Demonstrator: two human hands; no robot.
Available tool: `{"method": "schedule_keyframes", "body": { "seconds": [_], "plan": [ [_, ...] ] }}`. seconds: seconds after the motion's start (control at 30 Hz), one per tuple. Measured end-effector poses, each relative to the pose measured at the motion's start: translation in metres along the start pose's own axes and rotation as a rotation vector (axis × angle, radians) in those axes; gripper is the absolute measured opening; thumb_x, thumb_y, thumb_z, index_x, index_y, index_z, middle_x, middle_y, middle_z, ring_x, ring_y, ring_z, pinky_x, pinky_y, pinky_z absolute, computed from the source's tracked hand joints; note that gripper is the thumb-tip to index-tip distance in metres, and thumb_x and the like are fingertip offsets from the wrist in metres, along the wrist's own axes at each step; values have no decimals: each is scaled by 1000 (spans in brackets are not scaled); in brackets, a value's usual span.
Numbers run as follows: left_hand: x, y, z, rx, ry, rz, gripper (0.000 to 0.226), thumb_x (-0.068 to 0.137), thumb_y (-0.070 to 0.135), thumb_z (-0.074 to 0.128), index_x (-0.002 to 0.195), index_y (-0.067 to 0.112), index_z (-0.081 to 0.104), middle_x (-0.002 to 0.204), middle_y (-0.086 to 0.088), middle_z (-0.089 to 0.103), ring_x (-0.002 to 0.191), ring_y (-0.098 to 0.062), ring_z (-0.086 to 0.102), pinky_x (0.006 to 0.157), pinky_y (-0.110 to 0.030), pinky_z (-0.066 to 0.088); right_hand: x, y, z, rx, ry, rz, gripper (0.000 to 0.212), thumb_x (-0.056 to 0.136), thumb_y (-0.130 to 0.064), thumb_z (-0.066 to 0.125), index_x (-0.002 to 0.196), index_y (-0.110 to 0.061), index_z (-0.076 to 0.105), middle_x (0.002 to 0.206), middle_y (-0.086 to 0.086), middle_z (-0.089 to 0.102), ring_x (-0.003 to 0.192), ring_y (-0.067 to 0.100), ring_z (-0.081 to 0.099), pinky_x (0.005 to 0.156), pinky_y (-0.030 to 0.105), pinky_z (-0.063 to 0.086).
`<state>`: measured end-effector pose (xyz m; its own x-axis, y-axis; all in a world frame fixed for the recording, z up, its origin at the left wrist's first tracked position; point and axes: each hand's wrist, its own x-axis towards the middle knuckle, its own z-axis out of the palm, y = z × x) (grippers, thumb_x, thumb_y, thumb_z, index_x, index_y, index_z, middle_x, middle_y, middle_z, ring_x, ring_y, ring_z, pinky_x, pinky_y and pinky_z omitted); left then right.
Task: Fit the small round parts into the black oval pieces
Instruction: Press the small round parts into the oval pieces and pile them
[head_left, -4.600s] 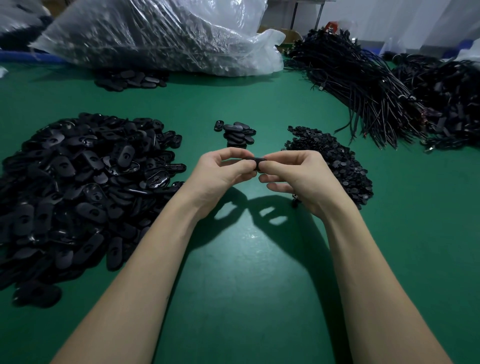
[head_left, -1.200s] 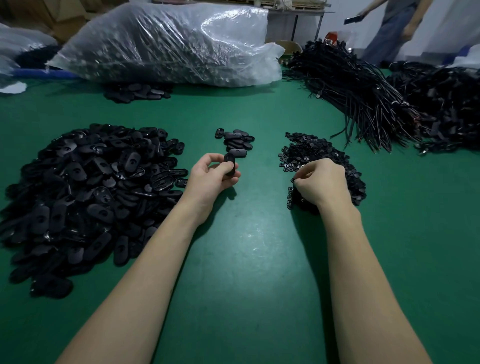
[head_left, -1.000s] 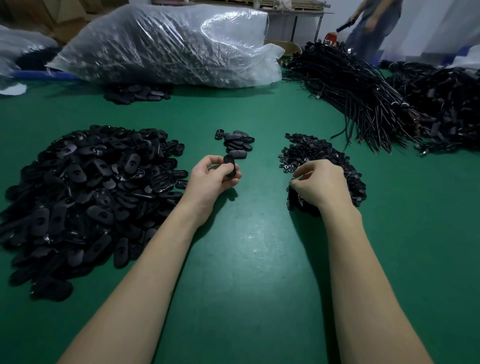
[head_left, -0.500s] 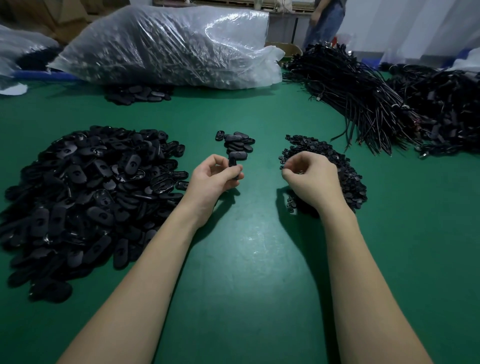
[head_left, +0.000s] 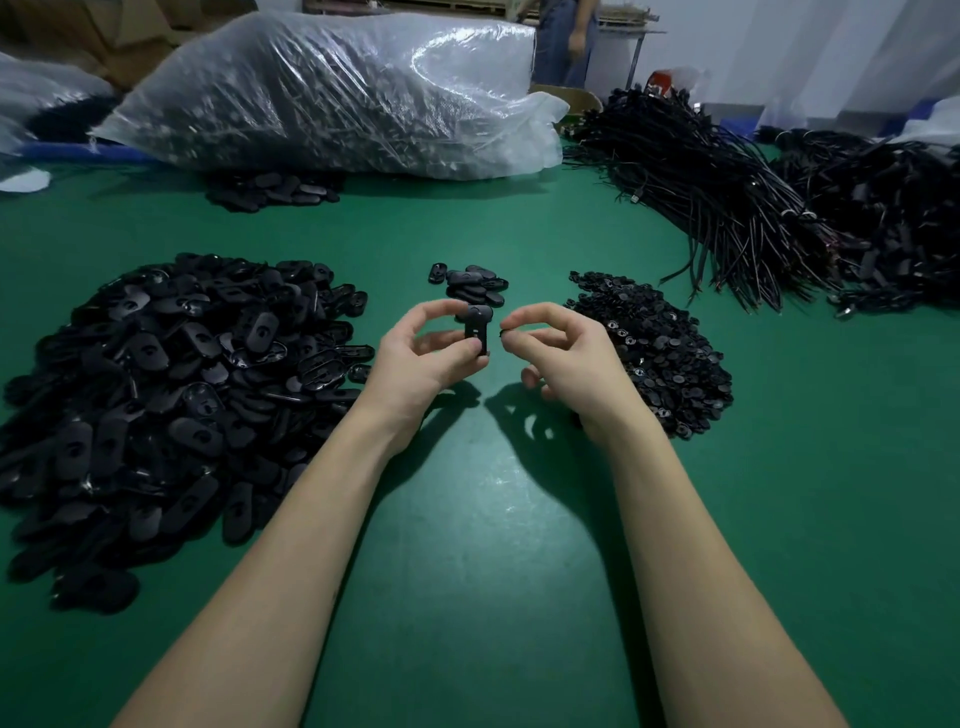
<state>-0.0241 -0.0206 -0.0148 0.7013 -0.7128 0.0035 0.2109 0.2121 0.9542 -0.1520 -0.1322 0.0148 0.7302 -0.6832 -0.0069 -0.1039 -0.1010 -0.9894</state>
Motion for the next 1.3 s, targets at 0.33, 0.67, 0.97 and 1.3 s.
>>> {"method": "schedule_keyframes", "body": {
  "seconds": [0.33, 0.67, 0.97, 1.3],
  "plan": [
    [-1, 7, 3, 63, 70, -28, 9, 94, 7, 68, 96, 16, 66, 90, -9, 78, 83, -20, 76, 68, -22, 57, 0, 2, 5, 42, 70, -1, 7, 92, -8, 74, 94, -15, 73, 83, 1, 74, 48, 8, 52, 49, 18, 42],
    [-2, 6, 7, -37, 64, -13, 7, 91, -2, 69, 92, 4, 66, 91, -14, 77, 89, -28, 76, 79, -24, 59, 1, 1, 6, 31, 107, -60, 6, 90, -11, 77, 90, -17, 79, 64, -11, 73, 47, 0, 51, 46, 11, 39],
    [-5, 7, 8, -9, -11, 6, 9, 89, -4, 70, 94, 3, 69, 97, -16, 77, 95, -32, 75, 85, -26, 59, 3, 3, 7, 26, 141, -51, 11, 85, -11, 82, 80, -20, 78, 64, -12, 74, 54, -8, 62, 55, 5, 43],
    [-7, 5, 7, 106, -24, 11, 8, 89, -4, 69, 96, 0, 67, 97, -17, 77, 94, -29, 75, 89, -32, 59, 3, 2, 6, 17, 132, 24, 10, 82, -17, 85, 78, -23, 78, 65, -9, 75, 52, -6, 60, 58, 12, 43]
  ]
}}
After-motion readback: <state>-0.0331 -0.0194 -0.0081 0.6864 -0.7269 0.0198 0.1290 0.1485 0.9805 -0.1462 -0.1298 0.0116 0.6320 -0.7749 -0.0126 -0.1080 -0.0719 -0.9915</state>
